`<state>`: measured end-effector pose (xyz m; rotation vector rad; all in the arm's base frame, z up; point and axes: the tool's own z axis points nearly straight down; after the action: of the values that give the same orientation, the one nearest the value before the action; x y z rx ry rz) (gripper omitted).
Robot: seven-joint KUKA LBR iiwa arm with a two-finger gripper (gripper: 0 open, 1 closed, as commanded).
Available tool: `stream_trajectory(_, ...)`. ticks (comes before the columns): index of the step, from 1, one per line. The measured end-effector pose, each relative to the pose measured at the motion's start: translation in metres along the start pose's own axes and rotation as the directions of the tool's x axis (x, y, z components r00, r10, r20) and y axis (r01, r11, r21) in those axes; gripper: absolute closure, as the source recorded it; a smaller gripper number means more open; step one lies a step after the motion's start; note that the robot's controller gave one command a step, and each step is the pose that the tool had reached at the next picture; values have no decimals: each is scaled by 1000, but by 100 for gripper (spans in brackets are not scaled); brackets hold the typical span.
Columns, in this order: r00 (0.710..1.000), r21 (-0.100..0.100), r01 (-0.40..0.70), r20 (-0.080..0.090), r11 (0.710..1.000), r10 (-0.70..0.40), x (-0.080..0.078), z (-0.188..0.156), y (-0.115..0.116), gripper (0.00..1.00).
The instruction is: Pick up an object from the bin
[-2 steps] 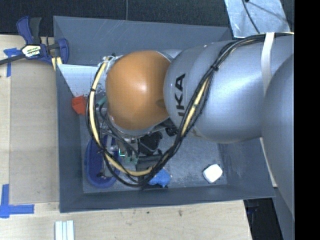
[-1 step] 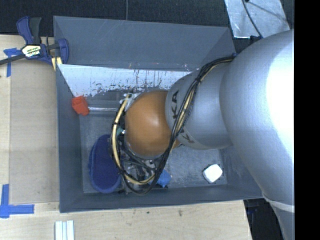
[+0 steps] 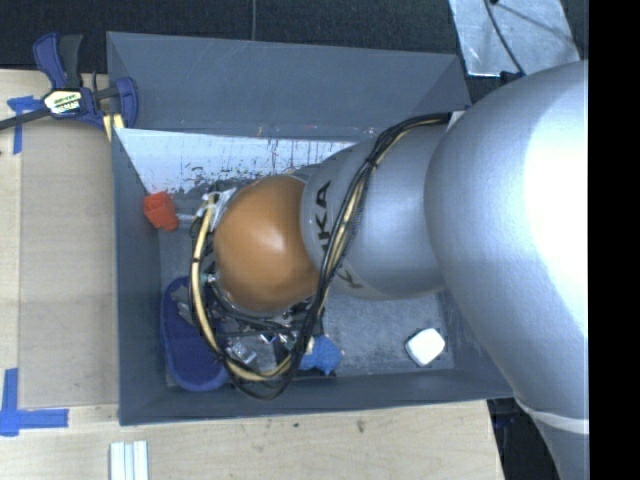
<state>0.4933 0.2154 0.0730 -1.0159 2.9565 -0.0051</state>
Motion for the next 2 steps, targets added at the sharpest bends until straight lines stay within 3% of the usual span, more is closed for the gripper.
stream_trajectory(1,871,-2,-491,-7,871,491,-54,2,-80,0)
stream_trajectory(2,958,-4,-285,-2,958,285,-10,1,-82,0)
